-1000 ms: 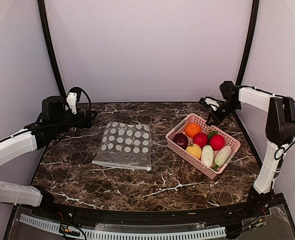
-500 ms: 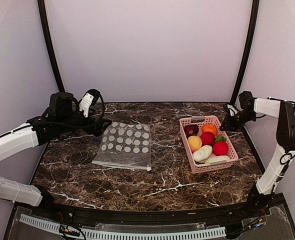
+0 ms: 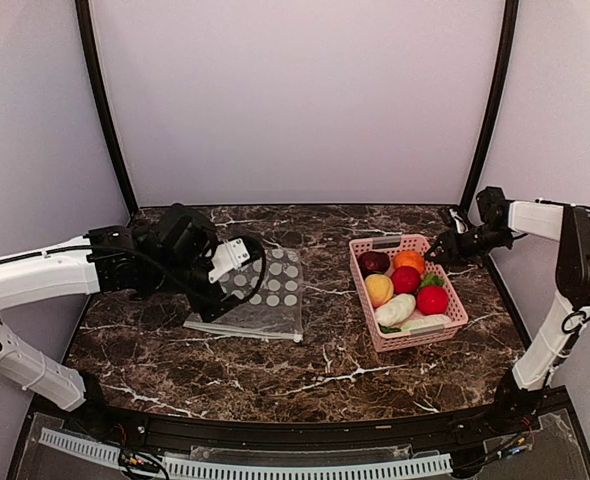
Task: Place the food in the zip-top bag and seal the zipper
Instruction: Adjust the bin at the center of the board, then pick up the zipper food storage bag at the center of the board.
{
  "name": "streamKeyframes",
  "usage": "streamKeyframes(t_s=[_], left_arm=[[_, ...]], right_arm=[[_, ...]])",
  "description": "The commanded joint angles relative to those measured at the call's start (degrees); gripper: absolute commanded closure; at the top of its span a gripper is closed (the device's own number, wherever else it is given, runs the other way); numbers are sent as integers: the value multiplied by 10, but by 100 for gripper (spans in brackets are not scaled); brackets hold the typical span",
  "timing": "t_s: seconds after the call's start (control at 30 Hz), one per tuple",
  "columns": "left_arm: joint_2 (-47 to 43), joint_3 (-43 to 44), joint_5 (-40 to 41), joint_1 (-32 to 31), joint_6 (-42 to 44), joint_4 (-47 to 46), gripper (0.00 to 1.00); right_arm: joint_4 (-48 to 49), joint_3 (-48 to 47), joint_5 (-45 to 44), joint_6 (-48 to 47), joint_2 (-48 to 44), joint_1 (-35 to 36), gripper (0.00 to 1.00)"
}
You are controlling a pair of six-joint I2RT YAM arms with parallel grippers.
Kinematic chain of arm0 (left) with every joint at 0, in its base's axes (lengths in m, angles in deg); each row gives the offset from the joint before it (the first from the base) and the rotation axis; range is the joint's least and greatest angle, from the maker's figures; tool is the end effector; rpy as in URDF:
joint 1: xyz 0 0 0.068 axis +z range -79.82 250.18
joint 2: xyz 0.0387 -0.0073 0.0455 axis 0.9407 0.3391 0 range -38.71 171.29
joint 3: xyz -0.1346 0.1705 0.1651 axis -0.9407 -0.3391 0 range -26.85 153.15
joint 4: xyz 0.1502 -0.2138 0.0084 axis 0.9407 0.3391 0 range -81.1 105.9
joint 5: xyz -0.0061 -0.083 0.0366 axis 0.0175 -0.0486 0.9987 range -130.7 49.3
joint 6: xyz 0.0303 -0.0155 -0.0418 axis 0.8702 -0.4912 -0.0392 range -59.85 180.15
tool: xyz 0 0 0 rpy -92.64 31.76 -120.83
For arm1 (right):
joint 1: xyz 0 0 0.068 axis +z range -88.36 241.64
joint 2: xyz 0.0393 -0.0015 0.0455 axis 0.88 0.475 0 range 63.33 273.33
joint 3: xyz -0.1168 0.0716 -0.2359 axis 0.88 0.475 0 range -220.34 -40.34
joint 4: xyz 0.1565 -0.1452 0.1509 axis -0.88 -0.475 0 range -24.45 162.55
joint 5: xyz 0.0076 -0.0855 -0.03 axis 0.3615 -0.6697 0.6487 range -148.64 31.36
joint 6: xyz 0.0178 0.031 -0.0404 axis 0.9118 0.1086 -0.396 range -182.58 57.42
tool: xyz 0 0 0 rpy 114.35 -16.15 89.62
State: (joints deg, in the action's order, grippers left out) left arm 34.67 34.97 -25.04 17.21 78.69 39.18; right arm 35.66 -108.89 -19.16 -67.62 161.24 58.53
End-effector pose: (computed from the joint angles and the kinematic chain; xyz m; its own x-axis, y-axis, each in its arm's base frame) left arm 0.1747 -0.2154 0.3040 -0.1749 0.7403 -0.6491 0.7417 0.5326 0.4076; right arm 0.3408 0.0041 0.2143 -0.8916 -0.0195 -0.4524 -0.2933 0.7859 0.5443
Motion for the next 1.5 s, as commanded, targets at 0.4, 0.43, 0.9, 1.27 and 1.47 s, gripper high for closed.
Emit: streamKeyframes(t_s=[0.4, 0.43, 0.9, 1.27, 1.47], left_arm=[[137, -28, 229, -124, 108, 27, 28], [148, -34, 232, -124, 106, 21, 28], [237, -62, 264, -134, 85, -66, 46], [285, -77, 312, -134, 105, -127, 51], [308, -77, 329, -134, 112, -147, 52]], right_arm=[[98, 87, 33, -82, -109, -15, 49], [101, 93, 36, -82, -118, -15, 49], [110, 103, 62, -88, -128, -17, 48], [107, 102, 68, -91, -123, -17, 49], [105, 101, 72, -93, -121, -17, 48]])
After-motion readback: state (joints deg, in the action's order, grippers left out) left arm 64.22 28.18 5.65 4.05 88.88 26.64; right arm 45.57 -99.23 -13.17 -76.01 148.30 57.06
